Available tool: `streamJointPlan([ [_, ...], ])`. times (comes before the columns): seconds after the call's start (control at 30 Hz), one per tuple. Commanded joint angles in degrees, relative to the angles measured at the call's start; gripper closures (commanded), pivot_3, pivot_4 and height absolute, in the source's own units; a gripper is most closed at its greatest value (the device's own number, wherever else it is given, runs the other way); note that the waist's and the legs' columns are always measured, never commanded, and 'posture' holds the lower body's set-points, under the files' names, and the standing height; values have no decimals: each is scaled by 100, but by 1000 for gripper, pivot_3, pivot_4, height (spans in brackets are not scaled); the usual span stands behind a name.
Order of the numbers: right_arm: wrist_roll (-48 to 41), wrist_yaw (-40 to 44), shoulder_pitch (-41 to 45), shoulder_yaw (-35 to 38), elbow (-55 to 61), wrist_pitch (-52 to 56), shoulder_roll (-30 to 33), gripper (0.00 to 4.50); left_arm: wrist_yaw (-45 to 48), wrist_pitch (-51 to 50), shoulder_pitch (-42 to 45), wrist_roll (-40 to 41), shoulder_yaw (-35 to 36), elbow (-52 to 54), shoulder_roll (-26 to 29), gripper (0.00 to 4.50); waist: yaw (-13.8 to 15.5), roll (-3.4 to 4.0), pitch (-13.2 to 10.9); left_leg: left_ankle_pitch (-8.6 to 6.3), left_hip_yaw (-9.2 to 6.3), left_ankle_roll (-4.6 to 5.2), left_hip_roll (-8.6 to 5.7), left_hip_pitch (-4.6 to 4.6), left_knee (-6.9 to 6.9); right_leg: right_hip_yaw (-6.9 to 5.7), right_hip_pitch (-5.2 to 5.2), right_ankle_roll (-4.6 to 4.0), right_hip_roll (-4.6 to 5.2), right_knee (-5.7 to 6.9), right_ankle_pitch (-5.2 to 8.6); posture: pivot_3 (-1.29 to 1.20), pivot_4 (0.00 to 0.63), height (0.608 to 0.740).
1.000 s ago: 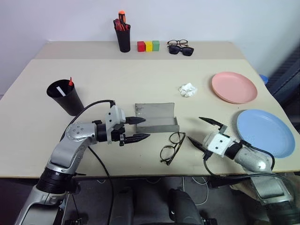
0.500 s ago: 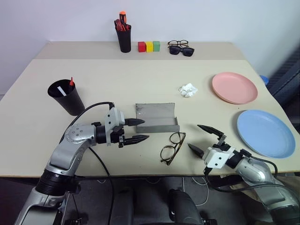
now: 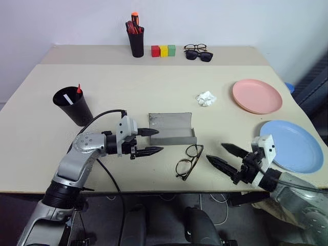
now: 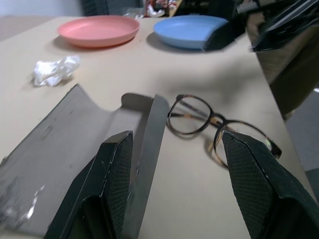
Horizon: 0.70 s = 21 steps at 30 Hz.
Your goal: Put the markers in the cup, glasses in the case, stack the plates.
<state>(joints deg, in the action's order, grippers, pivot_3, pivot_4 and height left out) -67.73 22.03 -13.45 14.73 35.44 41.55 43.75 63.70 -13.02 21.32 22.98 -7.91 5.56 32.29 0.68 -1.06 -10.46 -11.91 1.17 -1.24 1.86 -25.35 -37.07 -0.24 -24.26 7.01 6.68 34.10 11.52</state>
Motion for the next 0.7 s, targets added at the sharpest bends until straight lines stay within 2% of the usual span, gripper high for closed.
streamJointPlan([
  [0.03, -1801, -634, 36, 111, 121, 561, 184, 93, 56, 94, 136, -29, 2, 28, -36, 1625, -4, 0, 0, 0, 0, 0, 1, 0, 1, 0, 0, 0, -1, 0, 0, 0, 150, 740],
  [0.17, -2591, -1218, 300, -276, -192, 733, 53, 93, 88, 78, 99, -11, 8, 53, -38, 1625, -1, -1, 0, -1, 0, 1, 1, -2, 2, 0, -2, 0, -1, -3, 0, 0, 150, 740],
  [0.4, -2396, -1382, 888, -766, -893, 871, -374, 93, 117, 48, -60, 31, 79, 242, 54, 1625, 5, 1, 0, -1, 1, 2, 0, -5, 0, 0, -3, -1, -1, -8, 0, 0, 150, 740],
  [0.7, -1991, -981, 1063, -823, -1337, 1145, -456, 93, 363, 138, -387, 269, 297, 623, 315, 1625, 0, 2, 0, -1, 1, 2, 0, -6, 1, 0, -6, -1, -1, -8, 0, 0, 150, 740],
])
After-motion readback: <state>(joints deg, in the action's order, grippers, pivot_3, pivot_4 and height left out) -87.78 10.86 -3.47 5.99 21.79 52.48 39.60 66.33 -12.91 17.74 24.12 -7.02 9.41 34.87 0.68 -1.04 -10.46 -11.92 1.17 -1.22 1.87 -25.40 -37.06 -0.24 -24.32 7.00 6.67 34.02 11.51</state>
